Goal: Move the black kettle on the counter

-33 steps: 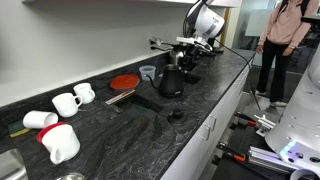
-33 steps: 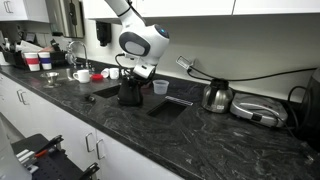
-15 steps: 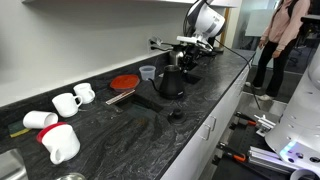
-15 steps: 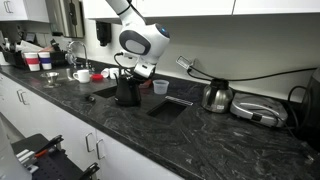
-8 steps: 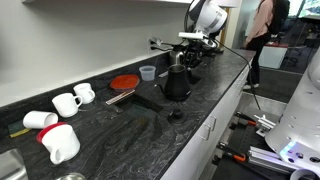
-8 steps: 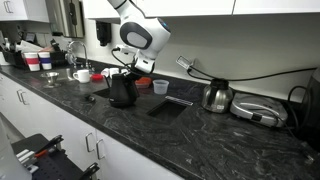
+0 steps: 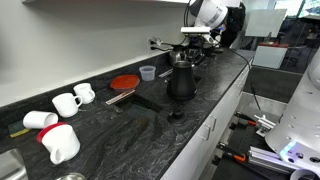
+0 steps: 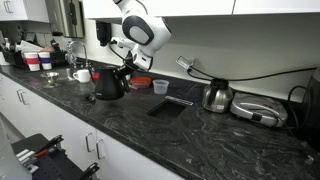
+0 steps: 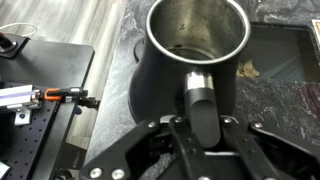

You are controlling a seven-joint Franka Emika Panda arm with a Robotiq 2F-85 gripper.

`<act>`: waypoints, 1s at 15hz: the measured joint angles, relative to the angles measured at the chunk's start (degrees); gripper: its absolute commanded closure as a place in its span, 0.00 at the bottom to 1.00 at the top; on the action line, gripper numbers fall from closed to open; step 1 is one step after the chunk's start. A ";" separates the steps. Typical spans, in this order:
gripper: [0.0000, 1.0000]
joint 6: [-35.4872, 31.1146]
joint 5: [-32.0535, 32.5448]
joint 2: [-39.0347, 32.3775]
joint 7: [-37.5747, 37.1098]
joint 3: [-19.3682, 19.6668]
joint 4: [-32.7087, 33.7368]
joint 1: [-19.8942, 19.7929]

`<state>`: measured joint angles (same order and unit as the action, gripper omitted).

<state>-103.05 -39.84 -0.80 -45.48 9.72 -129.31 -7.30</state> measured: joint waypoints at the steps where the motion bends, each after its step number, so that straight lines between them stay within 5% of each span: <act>1: 0.94 1.63 0.34 0.00 0.93 0.00 0.02 -0.01; 7: 0.94 9.01 2.42 0.00 5.61 -0.96 -0.04 0.55; 15: 0.94 8.82 2.07 -1.06 5.80 -4.81 -0.21 3.92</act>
<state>-94.22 -37.77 -1.87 -39.68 4.91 -129.53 -3.38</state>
